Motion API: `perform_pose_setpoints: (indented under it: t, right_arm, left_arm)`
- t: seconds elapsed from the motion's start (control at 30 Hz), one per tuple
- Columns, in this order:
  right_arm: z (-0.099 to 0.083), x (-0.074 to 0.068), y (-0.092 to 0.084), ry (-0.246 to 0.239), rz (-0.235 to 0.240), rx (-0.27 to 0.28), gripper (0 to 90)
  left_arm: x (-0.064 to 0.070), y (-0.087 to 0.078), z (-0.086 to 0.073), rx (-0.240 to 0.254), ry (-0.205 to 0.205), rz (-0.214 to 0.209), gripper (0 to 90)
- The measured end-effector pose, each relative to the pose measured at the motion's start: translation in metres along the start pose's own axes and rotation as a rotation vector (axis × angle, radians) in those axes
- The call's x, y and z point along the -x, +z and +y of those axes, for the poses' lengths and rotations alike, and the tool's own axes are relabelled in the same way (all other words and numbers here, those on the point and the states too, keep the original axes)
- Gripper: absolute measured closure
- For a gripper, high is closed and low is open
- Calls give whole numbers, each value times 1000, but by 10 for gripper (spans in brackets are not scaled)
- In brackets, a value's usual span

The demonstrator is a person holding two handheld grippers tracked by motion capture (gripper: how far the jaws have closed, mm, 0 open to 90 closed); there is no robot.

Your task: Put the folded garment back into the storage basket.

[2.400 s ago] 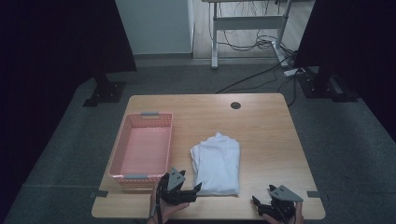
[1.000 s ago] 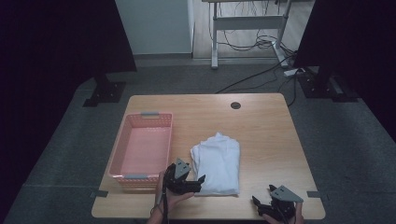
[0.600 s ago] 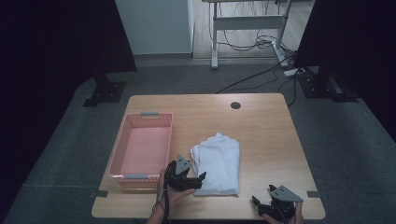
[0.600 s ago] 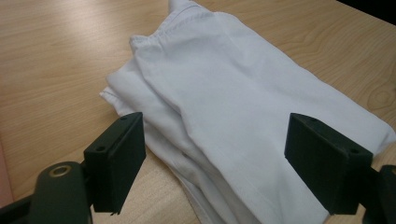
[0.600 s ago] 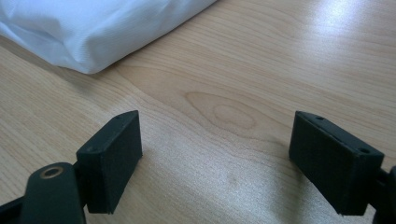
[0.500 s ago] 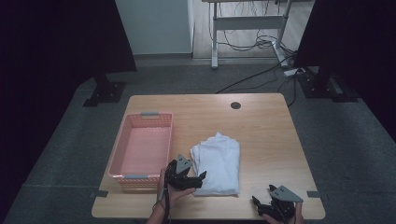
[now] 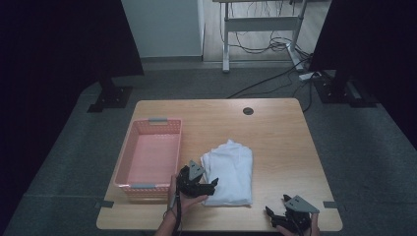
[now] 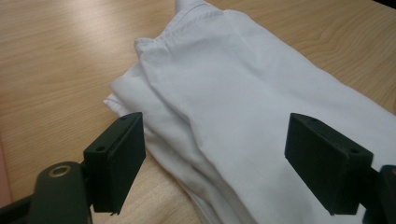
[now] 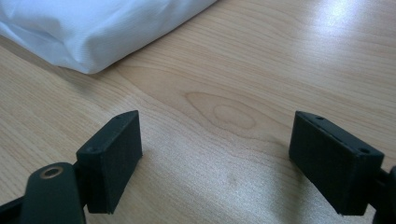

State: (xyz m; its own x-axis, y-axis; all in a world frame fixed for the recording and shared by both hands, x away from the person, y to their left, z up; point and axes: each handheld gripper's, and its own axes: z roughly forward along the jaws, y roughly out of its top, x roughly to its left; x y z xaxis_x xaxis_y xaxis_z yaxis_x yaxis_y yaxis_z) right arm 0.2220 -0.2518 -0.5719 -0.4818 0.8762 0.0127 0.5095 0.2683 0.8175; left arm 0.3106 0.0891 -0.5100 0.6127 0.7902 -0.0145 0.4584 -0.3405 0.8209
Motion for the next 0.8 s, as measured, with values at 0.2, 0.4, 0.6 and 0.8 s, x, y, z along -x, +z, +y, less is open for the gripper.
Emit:
perform_pose_setpoints:
  t: [0.2,0.4,0.6,0.8]
  right_arm:
    - [0,0,0,0,0,0,172]
    - [0,0,0,-1,1,1,171]
    - [0,0,0,-1,1,1,172]
    - [0,0,0,-1,1,2,171]
  left_arm:
    - [6,4,3,5,17,-10,198]
    - [7,8,4,6,14,-11,197]
    - [7,15,6,2,4,-24,197]
    - [3,21,9,-2,-9,-10,197]
